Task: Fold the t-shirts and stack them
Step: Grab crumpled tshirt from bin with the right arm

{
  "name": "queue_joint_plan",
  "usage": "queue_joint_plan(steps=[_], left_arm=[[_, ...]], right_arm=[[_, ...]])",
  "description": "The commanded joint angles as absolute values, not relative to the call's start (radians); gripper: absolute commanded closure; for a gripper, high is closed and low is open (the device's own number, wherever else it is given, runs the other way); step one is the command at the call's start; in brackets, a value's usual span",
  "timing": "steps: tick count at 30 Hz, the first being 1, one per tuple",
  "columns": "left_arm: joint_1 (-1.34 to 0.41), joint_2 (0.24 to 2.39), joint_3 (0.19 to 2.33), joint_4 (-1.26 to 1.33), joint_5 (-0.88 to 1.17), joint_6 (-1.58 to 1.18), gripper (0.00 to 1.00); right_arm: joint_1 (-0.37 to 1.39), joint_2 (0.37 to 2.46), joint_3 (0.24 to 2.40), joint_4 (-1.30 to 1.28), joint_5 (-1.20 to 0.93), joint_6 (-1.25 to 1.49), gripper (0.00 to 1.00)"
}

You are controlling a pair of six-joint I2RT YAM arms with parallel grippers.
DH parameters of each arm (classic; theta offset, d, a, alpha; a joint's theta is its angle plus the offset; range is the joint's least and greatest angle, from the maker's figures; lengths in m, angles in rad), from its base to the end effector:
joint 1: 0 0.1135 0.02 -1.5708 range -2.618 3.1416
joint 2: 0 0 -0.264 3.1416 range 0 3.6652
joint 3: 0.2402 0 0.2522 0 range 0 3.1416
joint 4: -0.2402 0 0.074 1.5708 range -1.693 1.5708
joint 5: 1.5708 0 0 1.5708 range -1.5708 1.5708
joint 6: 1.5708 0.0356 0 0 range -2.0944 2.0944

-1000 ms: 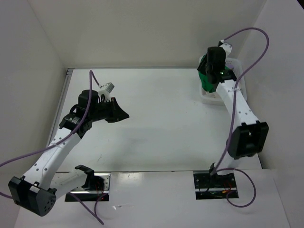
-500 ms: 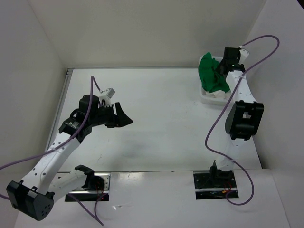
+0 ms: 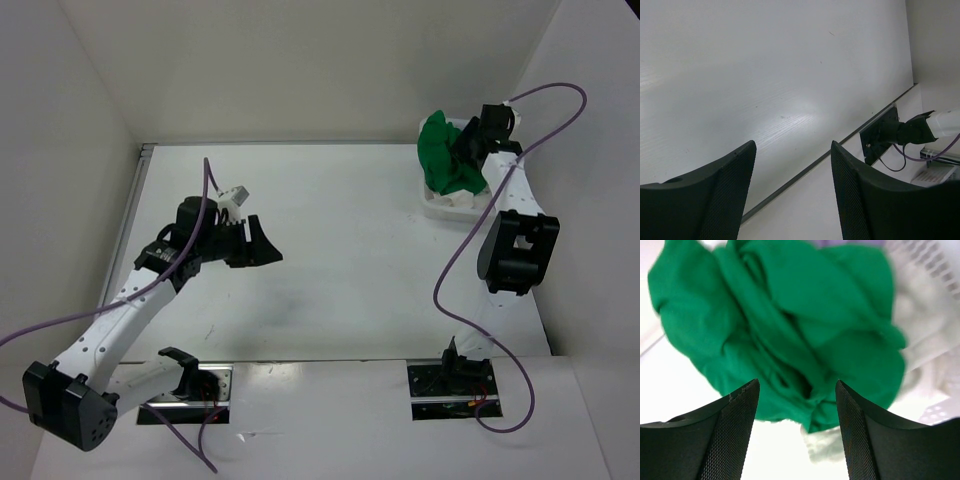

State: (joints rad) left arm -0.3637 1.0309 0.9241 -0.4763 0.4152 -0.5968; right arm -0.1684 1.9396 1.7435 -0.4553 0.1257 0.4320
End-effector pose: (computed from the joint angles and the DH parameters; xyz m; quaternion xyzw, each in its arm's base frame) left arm 0.2035 -0.0928 0.3148 -0.0031 0.8671 -0.3753 0.3275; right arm 0.4469 -0.0805 0.3046 0.2911 0.8462 0.0024 0.4464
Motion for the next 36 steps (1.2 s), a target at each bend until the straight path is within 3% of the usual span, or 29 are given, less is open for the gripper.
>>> queue_joint_plan(steps=[1, 5, 13, 16, 17, 19, 24, 29, 36], left_arm=[[-0.368, 1.039, 0.930, -0.440, 0.414, -0.566, 0.31], [-0.368, 1.039, 0.930, -0.440, 0.405, -0.566, 0.31], [-0.368, 1.039, 0.930, -0.440, 0.387, -0.566, 0.31], [-0.368, 1.039, 0.930, -0.440, 0.387, -0.566, 0.31], [-0.368, 1.039, 0.930, -0.440, 0.387, -0.566, 0.31], [-0.368, 1.039, 0.920, -0.440, 0.387, -0.566, 0.31], [-0.368, 1.039, 0.920, -0.431, 0.377, -0.566, 0.31], [-0.368, 1.039, 0.954, -0.442, 0.358, -0.566, 0.31], [-0.368, 1.057, 1.012, -0.419, 0.370, -0.584, 0.28]], right_arm=[[-0.175, 1.934, 1.727, -0.393, 0.021, 0.420, 0.32], [-0.175, 1.947, 1.709, -0.380, 0.032, 0.431, 0.32], [-0.184, 1.956, 1.668, -0.350, 0.074, 0.453, 0.51], [-0.193, 1.967, 1.667, -0.341, 0.074, 0.453, 0.50], [-0.193, 1.976, 1.667, -0.341, 0.074, 0.453, 0.44], [-0.193, 1.976, 1.677, -0.341, 0.064, 0.453, 0.45], [-0.193, 1.961, 1.675, -0.307, 0.055, 0.474, 0.78], [-0.193, 1.818, 1.657, -0.270, 0.055, 0.505, 0.97], [-0.184, 1.513, 1.692, -0.272, -0.020, 0.532, 1.00]])
